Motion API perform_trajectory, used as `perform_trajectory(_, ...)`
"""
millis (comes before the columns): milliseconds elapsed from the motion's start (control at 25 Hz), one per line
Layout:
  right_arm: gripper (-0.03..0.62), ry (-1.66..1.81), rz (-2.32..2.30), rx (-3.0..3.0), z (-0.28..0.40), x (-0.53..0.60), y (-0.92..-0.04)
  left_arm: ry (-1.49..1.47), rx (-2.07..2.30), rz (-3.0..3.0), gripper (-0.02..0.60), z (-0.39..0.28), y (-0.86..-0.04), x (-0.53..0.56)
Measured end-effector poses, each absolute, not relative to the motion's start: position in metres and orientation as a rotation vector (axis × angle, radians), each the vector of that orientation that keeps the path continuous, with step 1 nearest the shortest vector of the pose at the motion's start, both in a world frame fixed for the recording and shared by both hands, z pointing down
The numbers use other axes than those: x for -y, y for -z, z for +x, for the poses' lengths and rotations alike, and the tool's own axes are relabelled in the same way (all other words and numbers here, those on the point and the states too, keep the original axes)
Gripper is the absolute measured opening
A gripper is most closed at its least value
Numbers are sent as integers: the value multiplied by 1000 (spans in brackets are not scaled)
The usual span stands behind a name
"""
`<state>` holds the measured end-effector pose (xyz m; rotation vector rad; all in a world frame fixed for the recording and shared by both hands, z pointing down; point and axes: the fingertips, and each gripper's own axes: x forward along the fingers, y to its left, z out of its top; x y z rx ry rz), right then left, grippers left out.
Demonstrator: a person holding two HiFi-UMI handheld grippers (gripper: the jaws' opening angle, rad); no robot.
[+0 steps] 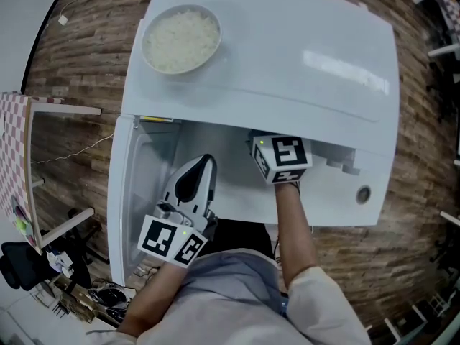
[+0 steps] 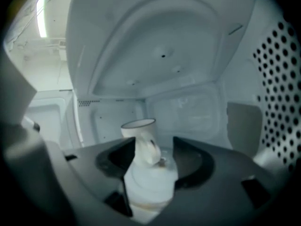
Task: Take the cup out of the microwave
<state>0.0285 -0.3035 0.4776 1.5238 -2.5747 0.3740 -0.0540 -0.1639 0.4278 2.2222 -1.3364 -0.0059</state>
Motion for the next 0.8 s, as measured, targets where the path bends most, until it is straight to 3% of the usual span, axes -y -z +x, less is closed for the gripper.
perform_trajectory(560, 239, -316, 1463, 2658, 8, 299, -470, 10, 1359, 2205, 7, -61, -432, 172)
perform_trajectory(800, 122, -299, 1499, 2643, 9, 293, -465, 13, 1367, 2206, 8, -65, -430, 171)
